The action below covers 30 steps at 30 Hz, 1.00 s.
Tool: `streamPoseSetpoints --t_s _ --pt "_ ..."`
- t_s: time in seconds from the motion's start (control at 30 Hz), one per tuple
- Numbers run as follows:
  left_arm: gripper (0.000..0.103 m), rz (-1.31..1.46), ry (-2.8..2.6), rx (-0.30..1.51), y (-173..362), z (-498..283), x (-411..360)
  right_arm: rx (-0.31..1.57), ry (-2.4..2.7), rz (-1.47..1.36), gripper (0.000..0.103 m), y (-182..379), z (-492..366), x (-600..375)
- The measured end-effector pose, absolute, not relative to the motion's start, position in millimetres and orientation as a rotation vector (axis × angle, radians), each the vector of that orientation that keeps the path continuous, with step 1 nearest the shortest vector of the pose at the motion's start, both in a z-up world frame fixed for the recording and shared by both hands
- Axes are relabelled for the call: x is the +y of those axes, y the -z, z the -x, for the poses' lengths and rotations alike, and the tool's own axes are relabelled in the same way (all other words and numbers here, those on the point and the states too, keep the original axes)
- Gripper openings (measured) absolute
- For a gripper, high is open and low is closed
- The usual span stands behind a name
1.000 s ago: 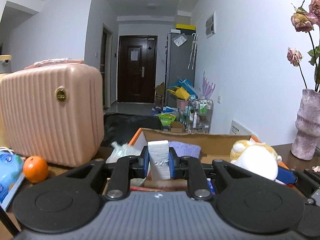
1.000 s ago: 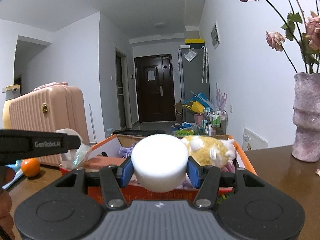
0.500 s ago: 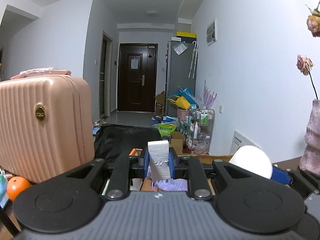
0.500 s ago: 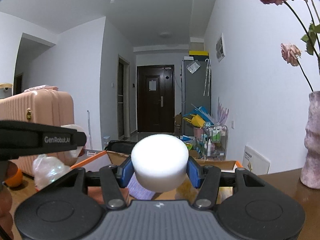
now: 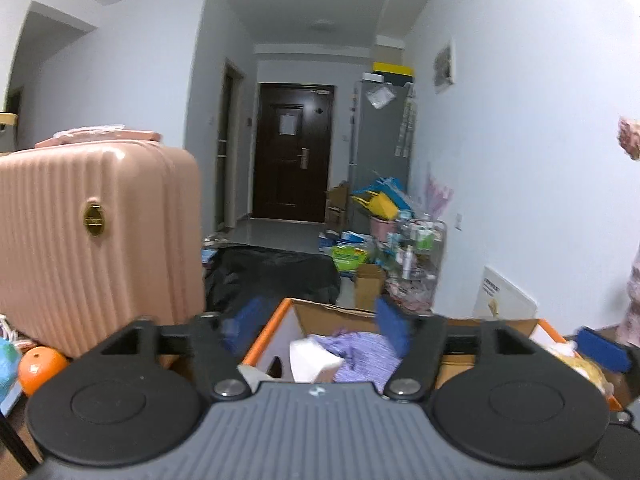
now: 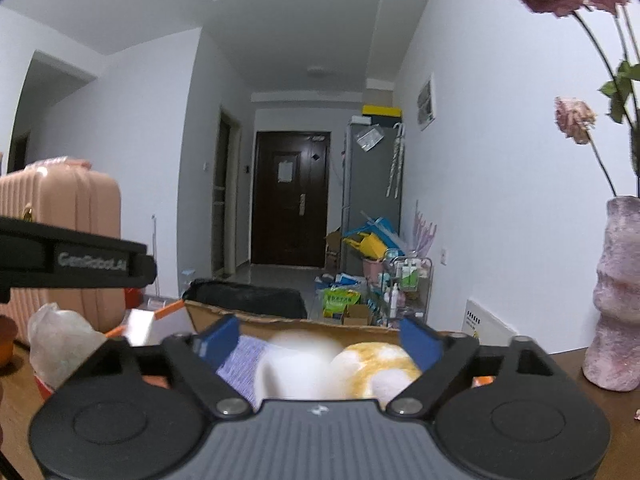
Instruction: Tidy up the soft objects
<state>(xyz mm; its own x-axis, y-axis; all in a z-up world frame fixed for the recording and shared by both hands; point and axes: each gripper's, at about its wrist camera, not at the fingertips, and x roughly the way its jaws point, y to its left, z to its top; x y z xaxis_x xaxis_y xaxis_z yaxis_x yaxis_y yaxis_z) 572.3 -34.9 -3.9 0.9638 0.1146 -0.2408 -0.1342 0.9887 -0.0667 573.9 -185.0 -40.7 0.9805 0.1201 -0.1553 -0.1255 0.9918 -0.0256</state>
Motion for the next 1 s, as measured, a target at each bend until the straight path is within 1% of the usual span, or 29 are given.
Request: streamPoseSetpoints --t_s 0.03,0.07,0.1,0.6,1.0 --pt "0.095 0.078 -0.147 0.225 3.7 -570.3 -34.8 0.153 -0.118 0.029 0.101 40.6 -573.0 -186.3" --pt "0.102 0.070 -0.159 0.210 2.9 -568.6 -35.0 0.151 -0.112 0.021 0.103 40.6 -572.1 -187.5" --pt "0.103 0.062 -0.163 0.200 1.7 -566.7 -35.9 0.148 -0.111 0.016 0.103 41.5 -570.9 -188.6" --pt "0.103 0.076 -0.143 0.208 -2.8 -549.8 -31.9 0.138 -0.119 -0.001 0.103 40.3 -556.8 -193.4" --pt "0.103 0.032 -0.129 0.217 5.3 -474.2 -20.1 0.150 -0.117 -0.030 0.103 38.3 -490.4 -214.2"
